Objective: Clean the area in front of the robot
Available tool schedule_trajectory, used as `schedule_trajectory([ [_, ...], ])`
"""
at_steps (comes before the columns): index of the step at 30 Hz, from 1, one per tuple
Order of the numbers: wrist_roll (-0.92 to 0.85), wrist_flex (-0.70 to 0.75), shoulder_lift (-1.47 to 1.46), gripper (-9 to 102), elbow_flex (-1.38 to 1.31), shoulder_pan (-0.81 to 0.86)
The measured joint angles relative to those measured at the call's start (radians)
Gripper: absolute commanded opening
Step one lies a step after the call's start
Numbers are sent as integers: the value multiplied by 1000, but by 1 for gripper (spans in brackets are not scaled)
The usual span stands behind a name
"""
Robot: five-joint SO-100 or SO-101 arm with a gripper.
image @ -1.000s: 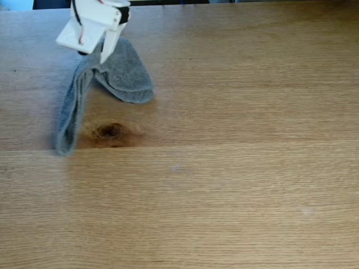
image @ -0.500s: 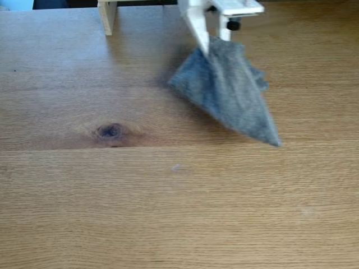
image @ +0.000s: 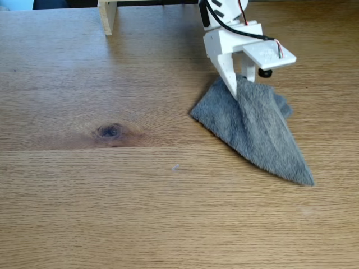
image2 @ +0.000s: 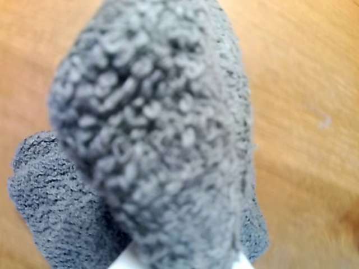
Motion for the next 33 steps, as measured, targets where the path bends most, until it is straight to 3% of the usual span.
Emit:
schedule_trajectory([
  [6, 25, 0, -160, 0, -242, 66],
  [14, 6, -35, -330, 0, -368, 184],
  [25, -186, -345, -583, 0, -420, 308],
  [33, -130, -304, -581, 0, -425, 495],
])
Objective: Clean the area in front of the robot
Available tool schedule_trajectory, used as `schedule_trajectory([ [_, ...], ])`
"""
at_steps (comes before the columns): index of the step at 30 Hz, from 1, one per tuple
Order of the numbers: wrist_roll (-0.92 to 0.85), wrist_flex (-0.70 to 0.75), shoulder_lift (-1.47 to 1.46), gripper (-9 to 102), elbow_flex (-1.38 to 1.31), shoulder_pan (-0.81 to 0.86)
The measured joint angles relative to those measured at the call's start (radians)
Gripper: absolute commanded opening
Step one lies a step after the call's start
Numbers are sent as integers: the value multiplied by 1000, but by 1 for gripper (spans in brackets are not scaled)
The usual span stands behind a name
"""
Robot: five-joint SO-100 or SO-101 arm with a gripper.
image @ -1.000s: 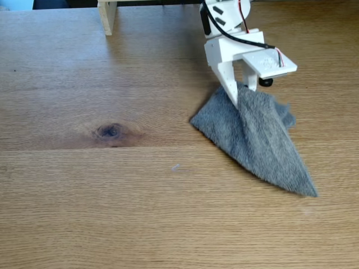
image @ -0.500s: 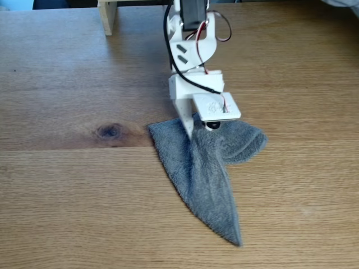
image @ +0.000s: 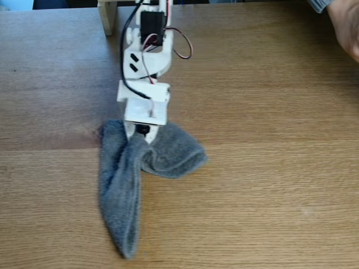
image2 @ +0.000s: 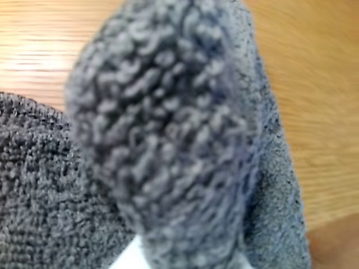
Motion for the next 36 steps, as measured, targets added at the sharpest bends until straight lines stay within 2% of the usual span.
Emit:
schedule_trajectory([
  [9, 58, 147, 52, 0, -18, -91],
  [19, 110, 138, 104, 0, -15, -431],
  [24, 110, 38, 109, 0, -14, -512],
  [30, -64, -215, 11, 0, -15, -494],
  [33, -160, -232, -81, 0, -51, -460],
  [36, -210, -166, -158, 0, -160, -419],
])
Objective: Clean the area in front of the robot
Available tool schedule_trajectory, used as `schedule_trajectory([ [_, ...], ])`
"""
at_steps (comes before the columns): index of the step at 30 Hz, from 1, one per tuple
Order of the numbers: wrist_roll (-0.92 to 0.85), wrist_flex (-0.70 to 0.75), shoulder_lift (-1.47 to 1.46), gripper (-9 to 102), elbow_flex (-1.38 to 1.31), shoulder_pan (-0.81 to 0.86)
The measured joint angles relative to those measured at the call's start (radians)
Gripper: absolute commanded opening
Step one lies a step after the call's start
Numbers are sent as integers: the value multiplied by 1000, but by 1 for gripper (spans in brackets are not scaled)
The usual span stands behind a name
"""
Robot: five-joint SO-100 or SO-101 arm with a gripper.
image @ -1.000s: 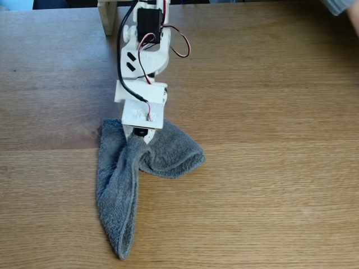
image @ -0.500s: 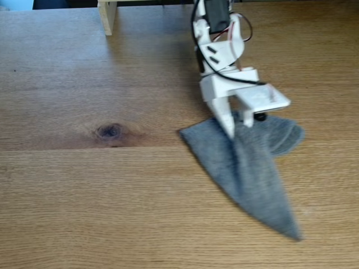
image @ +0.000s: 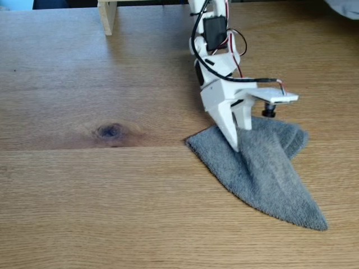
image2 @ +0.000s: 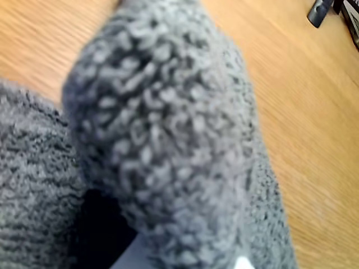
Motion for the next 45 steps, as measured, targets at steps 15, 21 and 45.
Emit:
schedule_trajectory([
  [15, -86, 439, -63, 0, -342, 353],
  [21, -2, 819, 71, 0, -356, 345],
  [45, 179, 744, 54, 0, -354, -18],
])
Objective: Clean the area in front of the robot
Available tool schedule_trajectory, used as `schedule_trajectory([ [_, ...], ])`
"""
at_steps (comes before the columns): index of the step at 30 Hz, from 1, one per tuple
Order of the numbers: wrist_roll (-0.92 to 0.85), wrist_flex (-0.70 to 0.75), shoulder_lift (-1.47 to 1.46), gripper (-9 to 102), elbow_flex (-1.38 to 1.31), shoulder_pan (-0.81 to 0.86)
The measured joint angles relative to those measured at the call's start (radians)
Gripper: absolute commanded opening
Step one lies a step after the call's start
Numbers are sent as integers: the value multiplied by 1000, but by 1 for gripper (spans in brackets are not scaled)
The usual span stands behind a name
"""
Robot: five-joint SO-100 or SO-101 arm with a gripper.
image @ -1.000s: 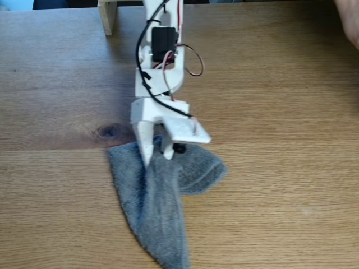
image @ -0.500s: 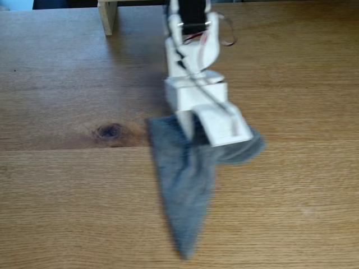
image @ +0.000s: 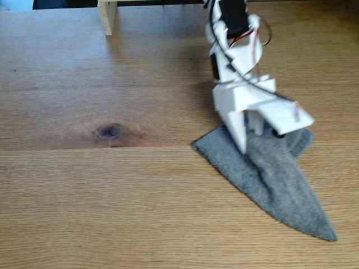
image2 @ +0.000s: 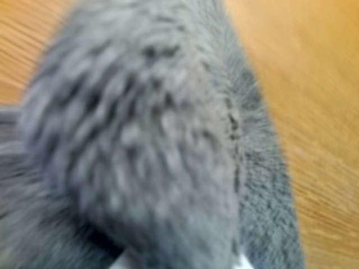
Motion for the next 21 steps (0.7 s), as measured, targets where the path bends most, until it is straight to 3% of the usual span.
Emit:
schedule_trajectory([
  [7, -141, -264, -138, 0, -9, 107],
  [11, -204, -342, -160, 0, -17, 215],
  [16, -244, -305, -158, 0, -18, 373],
  [21, -204, -121, -89, 0, -18, 459],
])
